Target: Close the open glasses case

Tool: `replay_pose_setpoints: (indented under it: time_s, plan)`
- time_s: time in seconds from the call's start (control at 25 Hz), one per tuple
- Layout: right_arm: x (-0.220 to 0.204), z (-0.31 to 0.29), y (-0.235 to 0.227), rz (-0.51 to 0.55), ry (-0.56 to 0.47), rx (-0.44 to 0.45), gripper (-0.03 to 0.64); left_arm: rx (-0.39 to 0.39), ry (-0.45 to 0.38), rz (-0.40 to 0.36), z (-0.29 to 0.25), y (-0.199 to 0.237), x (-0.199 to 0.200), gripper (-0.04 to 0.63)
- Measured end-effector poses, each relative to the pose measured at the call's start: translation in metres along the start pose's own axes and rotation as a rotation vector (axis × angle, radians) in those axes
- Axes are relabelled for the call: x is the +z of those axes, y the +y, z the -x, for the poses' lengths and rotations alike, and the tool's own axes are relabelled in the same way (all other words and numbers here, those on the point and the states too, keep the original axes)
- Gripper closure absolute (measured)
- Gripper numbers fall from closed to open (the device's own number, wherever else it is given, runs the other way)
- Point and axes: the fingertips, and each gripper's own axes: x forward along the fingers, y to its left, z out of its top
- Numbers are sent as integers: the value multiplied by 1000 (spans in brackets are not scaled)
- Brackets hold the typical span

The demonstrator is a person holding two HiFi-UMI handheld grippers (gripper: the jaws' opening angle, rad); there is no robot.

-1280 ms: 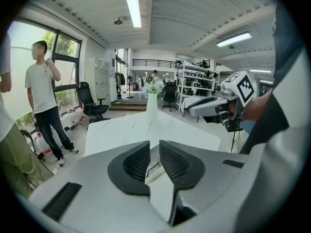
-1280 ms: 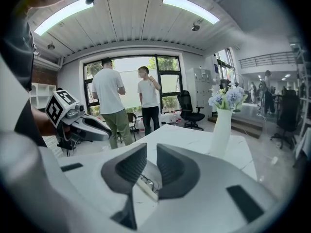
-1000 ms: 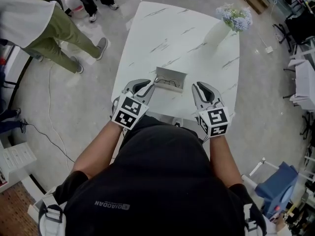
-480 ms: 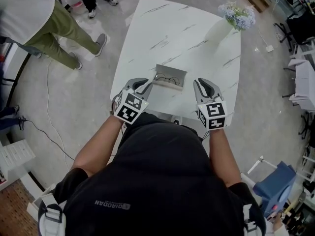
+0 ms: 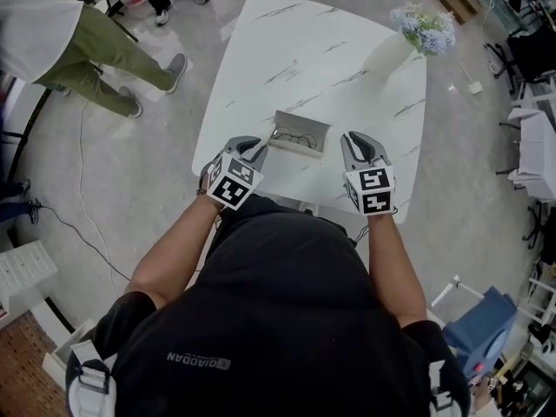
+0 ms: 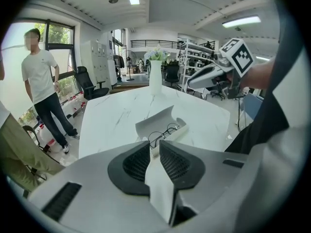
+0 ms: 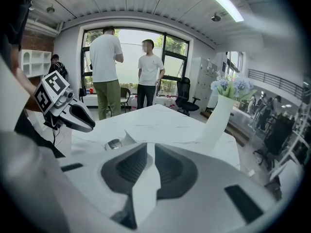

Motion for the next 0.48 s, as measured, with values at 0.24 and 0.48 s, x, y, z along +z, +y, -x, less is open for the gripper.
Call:
replay_pose_setpoints:
  time_s: [0.24, 0.48]
  plan:
    - [-3, -12, 0, 27, 25, 12, 569, -8, 51, -41, -15, -1, -9, 526]
    - [-8, -20, 3, 40, 44, 26, 568, -6, 96, -92, -27, 0, -17, 525]
